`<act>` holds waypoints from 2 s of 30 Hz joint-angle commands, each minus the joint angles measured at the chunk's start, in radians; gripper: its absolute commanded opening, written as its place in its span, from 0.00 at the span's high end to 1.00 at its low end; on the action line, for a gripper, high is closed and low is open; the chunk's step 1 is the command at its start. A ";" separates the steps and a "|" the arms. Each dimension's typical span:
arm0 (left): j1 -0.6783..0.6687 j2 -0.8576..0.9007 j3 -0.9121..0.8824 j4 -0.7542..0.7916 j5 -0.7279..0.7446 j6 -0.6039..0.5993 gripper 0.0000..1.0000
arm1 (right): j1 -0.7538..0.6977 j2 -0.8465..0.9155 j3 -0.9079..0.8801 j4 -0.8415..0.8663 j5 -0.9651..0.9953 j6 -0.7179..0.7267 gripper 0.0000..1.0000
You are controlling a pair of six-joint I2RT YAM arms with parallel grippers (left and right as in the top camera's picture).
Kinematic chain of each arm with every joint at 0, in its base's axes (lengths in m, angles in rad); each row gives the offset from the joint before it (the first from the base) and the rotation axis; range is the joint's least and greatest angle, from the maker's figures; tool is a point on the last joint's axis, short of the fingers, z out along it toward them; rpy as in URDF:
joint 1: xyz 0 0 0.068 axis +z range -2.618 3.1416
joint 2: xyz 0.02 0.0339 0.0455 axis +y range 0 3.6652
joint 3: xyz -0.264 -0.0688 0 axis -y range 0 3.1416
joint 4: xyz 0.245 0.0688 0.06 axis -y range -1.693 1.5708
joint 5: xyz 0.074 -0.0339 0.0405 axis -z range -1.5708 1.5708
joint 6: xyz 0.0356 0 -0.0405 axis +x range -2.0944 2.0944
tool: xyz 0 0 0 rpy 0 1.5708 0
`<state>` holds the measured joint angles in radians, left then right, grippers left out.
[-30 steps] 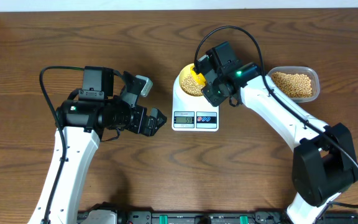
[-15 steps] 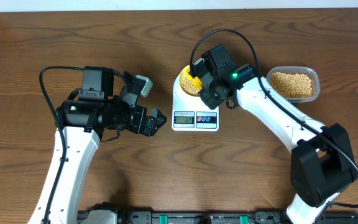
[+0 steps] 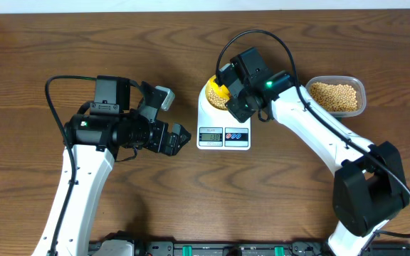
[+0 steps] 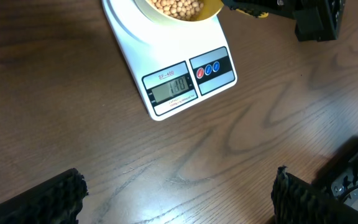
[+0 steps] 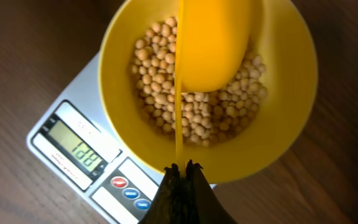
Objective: Scoop item into bowl and weigh 50g on scale
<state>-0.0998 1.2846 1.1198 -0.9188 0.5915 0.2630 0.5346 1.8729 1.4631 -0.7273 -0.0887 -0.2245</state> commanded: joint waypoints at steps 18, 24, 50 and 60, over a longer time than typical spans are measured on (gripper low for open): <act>0.005 0.004 -0.006 -0.003 -0.009 0.006 0.02 | 0.002 0.013 0.024 -0.017 0.086 -0.062 0.99; 0.005 0.004 -0.006 -0.003 -0.009 0.006 0.02 | 0.003 0.013 0.024 -0.028 0.059 -0.062 0.99; 0.005 0.004 -0.006 -0.003 -0.009 0.006 0.02 | 0.004 0.022 0.038 -0.045 -0.004 -0.091 0.99; 0.005 0.004 -0.006 -0.003 -0.009 0.006 0.02 | 0.000 0.022 0.055 -0.070 -0.103 -0.090 0.99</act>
<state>-0.0998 1.2846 1.1194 -0.9188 0.5915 0.2630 0.5346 1.8809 1.4914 -0.7914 -0.1341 -0.3008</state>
